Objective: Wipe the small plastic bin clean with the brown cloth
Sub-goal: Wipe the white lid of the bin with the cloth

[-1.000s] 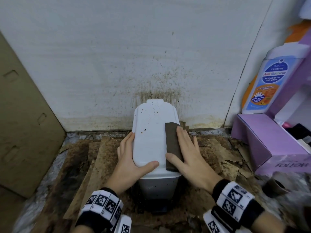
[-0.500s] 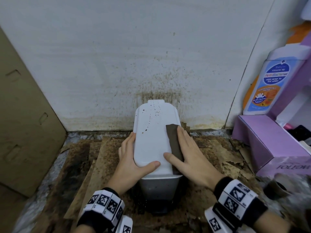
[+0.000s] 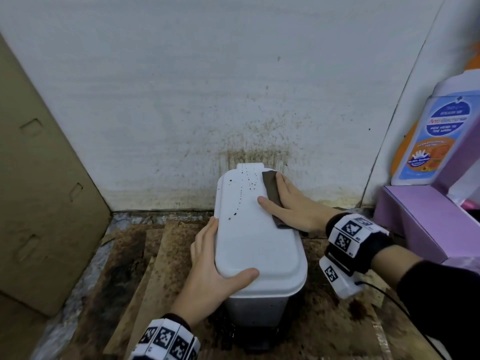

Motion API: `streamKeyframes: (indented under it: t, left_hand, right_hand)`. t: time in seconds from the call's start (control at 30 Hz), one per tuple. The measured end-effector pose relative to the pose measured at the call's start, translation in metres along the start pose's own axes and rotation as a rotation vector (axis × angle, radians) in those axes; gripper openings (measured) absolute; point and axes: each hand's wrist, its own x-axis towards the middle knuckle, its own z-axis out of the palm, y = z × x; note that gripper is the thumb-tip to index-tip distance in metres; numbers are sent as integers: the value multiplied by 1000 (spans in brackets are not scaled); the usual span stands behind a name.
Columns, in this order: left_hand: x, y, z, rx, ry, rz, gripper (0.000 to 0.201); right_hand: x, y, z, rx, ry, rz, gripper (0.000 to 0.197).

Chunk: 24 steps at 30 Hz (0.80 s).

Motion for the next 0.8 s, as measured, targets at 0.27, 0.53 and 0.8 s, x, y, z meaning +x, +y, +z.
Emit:
streamKeyframes:
  t: [0.27, 0.53, 0.8]
  left_hand:
    - [-2, 3, -1, -16, -18, 2, 124]
    - [-2, 1, -1, -16, -25, 1, 124]
    - [-2, 0, 1, -12, -19, 8, 122]
  right_hand:
    - [32, 10, -28, -131, -58, -17, 100]
    - [49, 8, -21, -250, 79, -71, 93]
    - [11, -2, 4, -152, 128, -72, 97]
